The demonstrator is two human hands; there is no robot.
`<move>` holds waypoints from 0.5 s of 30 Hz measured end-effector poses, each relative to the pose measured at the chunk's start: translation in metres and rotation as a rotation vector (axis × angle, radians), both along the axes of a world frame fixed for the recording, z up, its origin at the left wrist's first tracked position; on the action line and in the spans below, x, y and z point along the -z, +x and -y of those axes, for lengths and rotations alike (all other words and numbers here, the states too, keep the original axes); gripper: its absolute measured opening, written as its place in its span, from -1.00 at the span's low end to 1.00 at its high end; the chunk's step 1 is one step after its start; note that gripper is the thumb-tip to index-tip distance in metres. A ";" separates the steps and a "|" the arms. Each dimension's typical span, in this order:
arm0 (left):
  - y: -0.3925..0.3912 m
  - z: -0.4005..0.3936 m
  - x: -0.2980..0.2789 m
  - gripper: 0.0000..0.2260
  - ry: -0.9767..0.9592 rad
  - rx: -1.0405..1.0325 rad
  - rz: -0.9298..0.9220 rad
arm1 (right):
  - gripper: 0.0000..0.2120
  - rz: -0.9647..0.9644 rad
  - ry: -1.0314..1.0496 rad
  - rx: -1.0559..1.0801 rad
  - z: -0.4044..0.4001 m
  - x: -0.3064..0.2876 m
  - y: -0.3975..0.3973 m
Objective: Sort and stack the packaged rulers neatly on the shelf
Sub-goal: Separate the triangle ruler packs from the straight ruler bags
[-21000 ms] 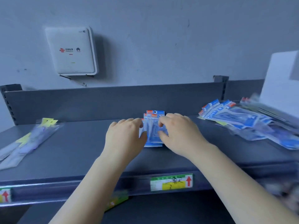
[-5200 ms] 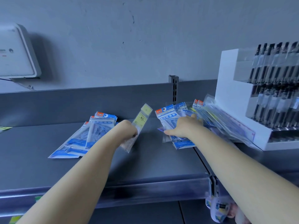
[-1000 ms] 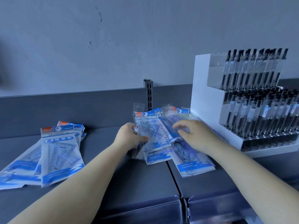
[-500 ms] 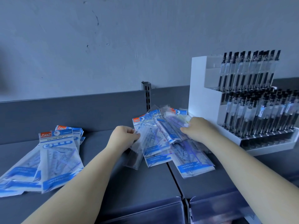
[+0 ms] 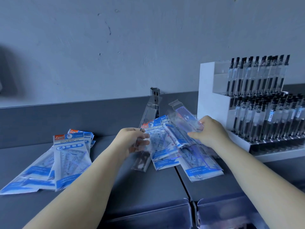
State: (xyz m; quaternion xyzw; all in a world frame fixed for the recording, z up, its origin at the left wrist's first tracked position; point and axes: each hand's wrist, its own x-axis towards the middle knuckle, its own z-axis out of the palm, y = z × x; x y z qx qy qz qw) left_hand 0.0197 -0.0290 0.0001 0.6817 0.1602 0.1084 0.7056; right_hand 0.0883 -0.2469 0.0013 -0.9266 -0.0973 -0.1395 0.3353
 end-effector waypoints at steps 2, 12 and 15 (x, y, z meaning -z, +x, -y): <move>-0.002 0.000 -0.001 -0.85 0.002 0.034 0.001 | -0.47 0.006 -0.005 0.008 0.000 0.001 -0.001; -0.024 -0.014 -0.017 -0.81 -0.009 0.111 0.102 | -0.63 0.090 0.325 -0.148 -0.033 -0.016 -0.037; -0.047 -0.045 -0.020 -0.80 -0.008 0.070 0.121 | -0.69 -0.002 0.470 -0.246 -0.067 -0.022 -0.059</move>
